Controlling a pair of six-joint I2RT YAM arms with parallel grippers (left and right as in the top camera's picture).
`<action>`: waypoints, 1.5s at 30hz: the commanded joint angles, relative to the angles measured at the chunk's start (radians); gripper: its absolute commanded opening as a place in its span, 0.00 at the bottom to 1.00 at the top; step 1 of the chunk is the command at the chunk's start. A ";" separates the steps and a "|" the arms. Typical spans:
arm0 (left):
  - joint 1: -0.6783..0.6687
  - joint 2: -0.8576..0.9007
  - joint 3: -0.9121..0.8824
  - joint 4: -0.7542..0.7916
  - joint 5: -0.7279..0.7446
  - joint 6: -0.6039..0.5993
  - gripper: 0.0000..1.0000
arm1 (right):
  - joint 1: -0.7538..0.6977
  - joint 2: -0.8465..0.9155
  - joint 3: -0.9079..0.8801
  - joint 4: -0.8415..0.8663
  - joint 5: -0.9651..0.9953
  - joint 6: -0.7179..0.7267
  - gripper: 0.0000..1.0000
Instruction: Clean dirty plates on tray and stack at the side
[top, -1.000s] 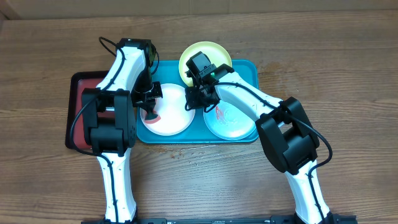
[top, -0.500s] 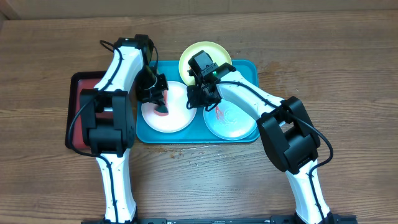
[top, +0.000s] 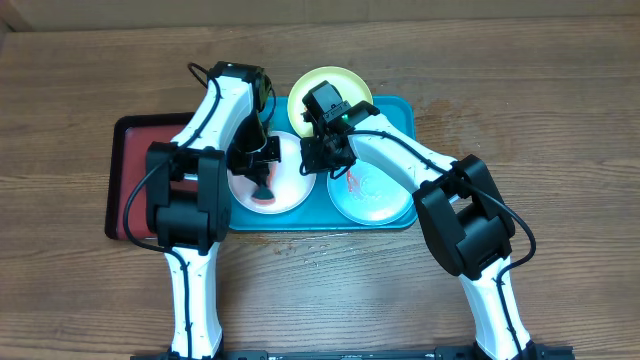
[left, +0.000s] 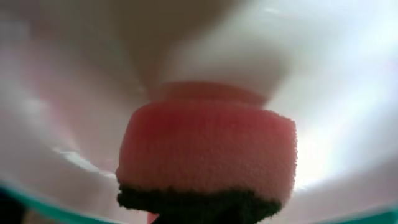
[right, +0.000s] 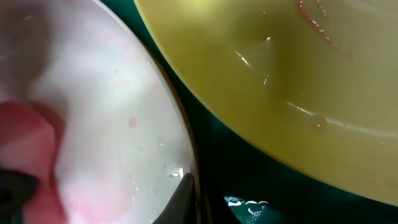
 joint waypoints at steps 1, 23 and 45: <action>0.015 0.000 -0.003 0.015 -0.232 -0.187 0.04 | 0.005 0.032 -0.018 -0.018 0.010 -0.014 0.04; -0.016 0.000 -0.003 0.236 0.242 -0.084 0.04 | 0.005 0.032 -0.018 -0.019 0.010 -0.014 0.04; -0.035 0.000 -0.003 0.067 -0.304 -0.119 0.04 | 0.006 0.032 -0.018 -0.027 0.010 -0.014 0.04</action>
